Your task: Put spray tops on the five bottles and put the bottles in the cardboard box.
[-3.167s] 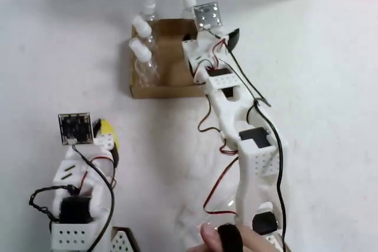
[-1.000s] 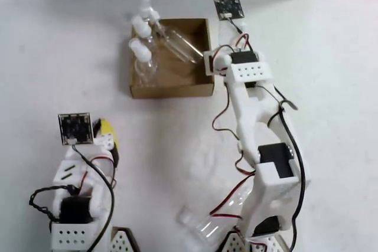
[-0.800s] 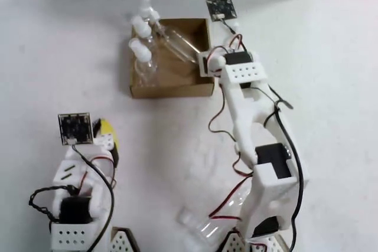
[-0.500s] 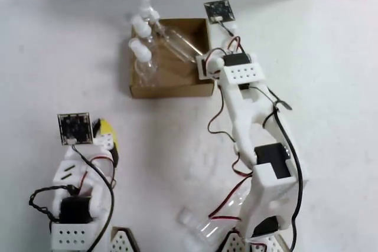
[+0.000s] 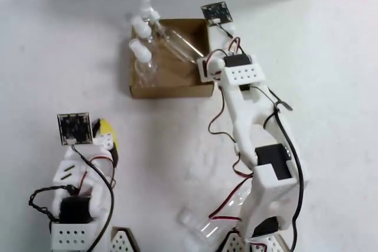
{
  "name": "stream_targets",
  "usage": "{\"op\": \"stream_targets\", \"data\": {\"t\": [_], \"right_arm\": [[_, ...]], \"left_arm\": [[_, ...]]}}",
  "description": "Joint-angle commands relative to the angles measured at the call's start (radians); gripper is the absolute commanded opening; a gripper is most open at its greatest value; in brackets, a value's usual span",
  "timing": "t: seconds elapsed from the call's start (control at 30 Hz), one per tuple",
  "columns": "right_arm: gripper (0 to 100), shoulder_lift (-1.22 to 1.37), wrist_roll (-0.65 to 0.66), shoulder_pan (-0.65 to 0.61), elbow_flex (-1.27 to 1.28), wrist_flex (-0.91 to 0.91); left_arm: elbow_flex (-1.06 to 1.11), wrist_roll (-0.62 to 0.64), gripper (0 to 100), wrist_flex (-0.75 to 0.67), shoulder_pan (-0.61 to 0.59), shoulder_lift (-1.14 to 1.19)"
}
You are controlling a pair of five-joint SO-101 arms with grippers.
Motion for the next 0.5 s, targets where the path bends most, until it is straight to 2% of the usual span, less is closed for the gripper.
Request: {"op": "stream_targets", "data": {"t": [0.0,0.07,0.27,0.47], "right_arm": [[2.2,-0.059,0.029,-0.002,0.017,0.019],[2.6,-0.059,0.031,-0.002,0.021,0.019],[13.5,-0.07,0.025,-0.004,0.012,0.018],[10.8,-0.076,0.025,-0.024,-0.011,0.021]], "left_arm": [[-0.003,-0.011,2,-0.038,-0.007,-0.007],[-0.003,-0.011,2,-0.038,-0.007,-0.007],[-0.003,-0.011,2,-0.038,-0.007,-0.007],[-0.003,-0.011,2,-0.038,-0.007,-0.007]]}}
